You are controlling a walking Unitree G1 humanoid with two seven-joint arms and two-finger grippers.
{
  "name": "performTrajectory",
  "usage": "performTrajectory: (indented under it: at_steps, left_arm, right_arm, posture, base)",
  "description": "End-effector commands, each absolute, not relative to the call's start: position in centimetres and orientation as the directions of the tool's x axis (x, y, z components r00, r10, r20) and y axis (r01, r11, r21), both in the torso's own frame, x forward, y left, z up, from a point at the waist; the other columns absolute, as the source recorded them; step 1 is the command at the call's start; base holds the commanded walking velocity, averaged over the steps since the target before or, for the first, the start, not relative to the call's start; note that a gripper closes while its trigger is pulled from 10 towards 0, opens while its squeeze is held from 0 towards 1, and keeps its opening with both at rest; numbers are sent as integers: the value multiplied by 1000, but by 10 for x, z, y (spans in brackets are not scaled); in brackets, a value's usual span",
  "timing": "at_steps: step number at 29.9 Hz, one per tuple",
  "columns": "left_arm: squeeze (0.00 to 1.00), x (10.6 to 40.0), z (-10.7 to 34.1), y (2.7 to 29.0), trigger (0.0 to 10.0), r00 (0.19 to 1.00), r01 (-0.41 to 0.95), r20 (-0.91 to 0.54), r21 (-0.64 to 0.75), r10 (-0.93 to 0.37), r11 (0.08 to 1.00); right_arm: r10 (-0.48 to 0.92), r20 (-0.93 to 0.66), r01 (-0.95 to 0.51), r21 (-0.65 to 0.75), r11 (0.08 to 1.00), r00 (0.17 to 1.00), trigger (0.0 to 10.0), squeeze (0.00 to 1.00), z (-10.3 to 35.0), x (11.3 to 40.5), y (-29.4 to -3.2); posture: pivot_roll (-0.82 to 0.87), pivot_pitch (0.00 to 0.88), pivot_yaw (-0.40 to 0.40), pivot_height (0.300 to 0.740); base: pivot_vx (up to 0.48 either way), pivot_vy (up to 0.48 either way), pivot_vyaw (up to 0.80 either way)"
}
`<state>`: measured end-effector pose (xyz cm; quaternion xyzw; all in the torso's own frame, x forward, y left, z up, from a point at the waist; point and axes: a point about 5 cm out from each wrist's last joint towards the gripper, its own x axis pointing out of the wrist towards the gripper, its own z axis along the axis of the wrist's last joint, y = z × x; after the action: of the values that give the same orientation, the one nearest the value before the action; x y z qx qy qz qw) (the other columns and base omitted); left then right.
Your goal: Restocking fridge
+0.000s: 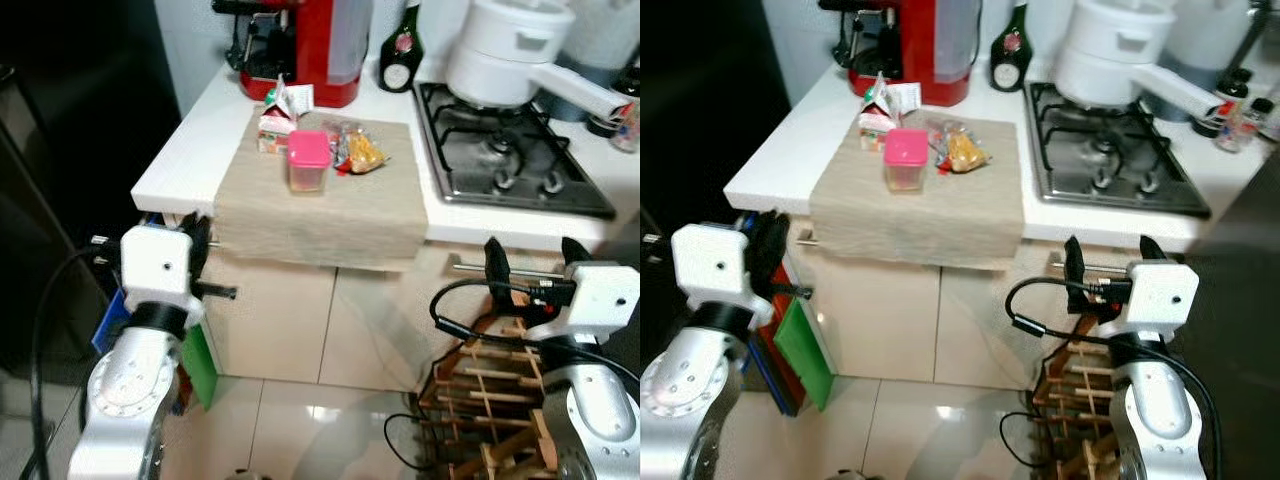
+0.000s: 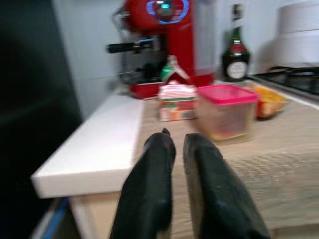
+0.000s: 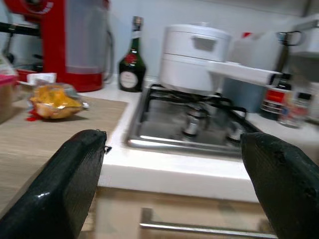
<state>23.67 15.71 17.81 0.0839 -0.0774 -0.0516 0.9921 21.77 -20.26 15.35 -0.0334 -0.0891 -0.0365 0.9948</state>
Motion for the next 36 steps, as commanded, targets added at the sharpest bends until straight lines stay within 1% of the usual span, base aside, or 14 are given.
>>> performTrajectory:
  at_steps: [1,6,8,11,15,18,21,25,29,36]
  left_arm:
    - [1000,244,182,152,10000,975,139,146,175,-165,975]
    - [1000,251,197,150,10000,963,132,210,192,-172,973]
    - [1000,250,196,151,10000,966,108,208,206,-152,973]
    - [1000,246,188,151,10000,978,94,168,172,-123,981]
    - [1000,248,184,158,10000,987,43,150,144,-65,989]
    - [1000,251,186,155,10000,985,39,162,125,-59,991]
    - [1000,251,188,153,10000,983,48,170,103,-66,994]
    - [1000,253,194,154,10000,976,54,206,74,-68,996]
    - [1000,260,206,146,10000,964,84,246,96,-106,992]
    - [1000,268,213,144,10000,957,87,269,93,-109,992]
  right_arm:
    - [-87,209,104,-69,992,974,10000,0,158,221,-205]
    - [-89,245,109,-70,992,965,10000,0,166,226,-204]
    - [-80,245,101,-74,992,966,10000,0,165,226,-201]
    - [-67,215,84,-69,994,974,10000,0,158,225,-199]
    - [-34,208,51,-76,996,977,10000,0,158,235,-197]
    - [9,212,11,-94,996,977,10000,0,161,239,-194]
    - [23,209,-4,-93,996,978,10000,0,161,242,-193]
    - [42,215,-22,-96,995,976,10000,0,162,249,-188]
    - [61,243,-36,-105,994,968,10000,0,169,252,-183]
    - [25,234,2,-115,993,972,10000,0,168,256,-188]
  posture:
    - [-86,0,15,740]
    - [-92,0,27,740]
    - [-89,0,25,740]
    - [-69,0,9,740]
    - [-55,0,-18,740]
    - [-38,0,-35,740]
    - [-29,0,-43,740]
    - [-34,0,-47,740]
    - [-58,0,-39,740]
    - [-71,0,-26,740]
  base:
    - [0,0,0]
    - [0,0,0]
    - [0,0,0]
    - [0,0,0]
    - [0,0,0]
    - [0,0,0]
    - [0,0,0]
    - [321,0,-259]
    - [480,0,-109]
    - [480,0,-60]
